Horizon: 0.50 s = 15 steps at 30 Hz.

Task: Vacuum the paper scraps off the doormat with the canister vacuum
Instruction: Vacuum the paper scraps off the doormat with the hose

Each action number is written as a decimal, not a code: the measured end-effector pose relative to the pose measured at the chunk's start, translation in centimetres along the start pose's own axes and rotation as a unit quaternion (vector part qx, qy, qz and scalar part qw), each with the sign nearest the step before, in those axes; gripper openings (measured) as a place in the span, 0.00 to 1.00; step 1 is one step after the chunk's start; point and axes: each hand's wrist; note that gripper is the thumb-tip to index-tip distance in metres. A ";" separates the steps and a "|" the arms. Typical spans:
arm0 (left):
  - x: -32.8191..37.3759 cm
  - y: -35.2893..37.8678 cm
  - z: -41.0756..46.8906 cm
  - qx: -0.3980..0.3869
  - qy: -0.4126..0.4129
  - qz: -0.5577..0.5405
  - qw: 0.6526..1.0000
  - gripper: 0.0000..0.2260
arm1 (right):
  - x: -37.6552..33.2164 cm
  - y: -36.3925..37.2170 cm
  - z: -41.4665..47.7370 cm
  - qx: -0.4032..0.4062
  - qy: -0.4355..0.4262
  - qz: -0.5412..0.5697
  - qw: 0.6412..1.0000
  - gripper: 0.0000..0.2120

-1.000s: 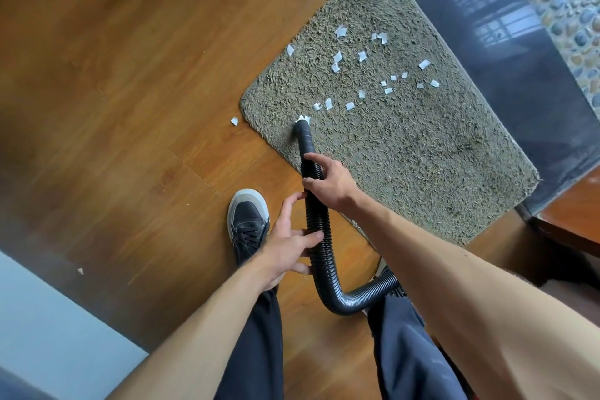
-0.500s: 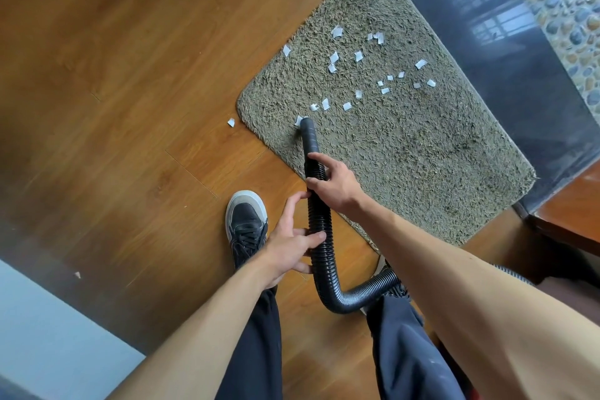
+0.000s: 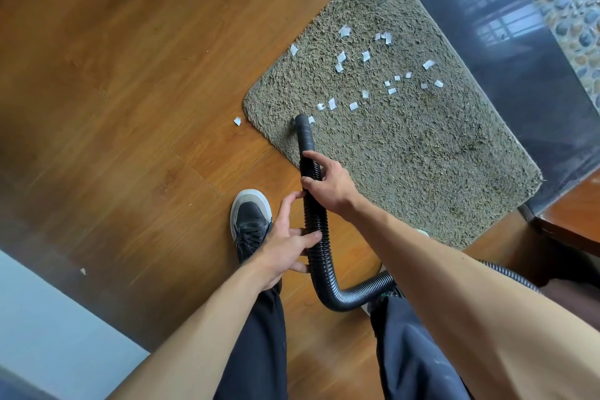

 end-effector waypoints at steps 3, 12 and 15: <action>0.1 0.1 0.1 -0.001 0.001 0.008 1.000 0.30 | 0.0 -0.2 0.1 0.006 -0.003 -0.015 1.000 0.28; -0.8 0.9 -0.5 -0.005 -0.019 0.017 1.000 0.30 | 1.5 -0.1 -0.8 -0.015 0.026 -0.008 1.000 0.29; -0.6 1.1 -0.4 -0.005 -0.017 0.020 1.000 0.30 | 1.6 -0.2 -0.9 -0.004 0.020 0.004 1.000 0.28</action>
Point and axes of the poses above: each hand's wrist, its own z-axis towards the middle knuckle, its own y-axis out of the palm, x = y × z, and after that the axes turned 2 degrees about y, right-handed
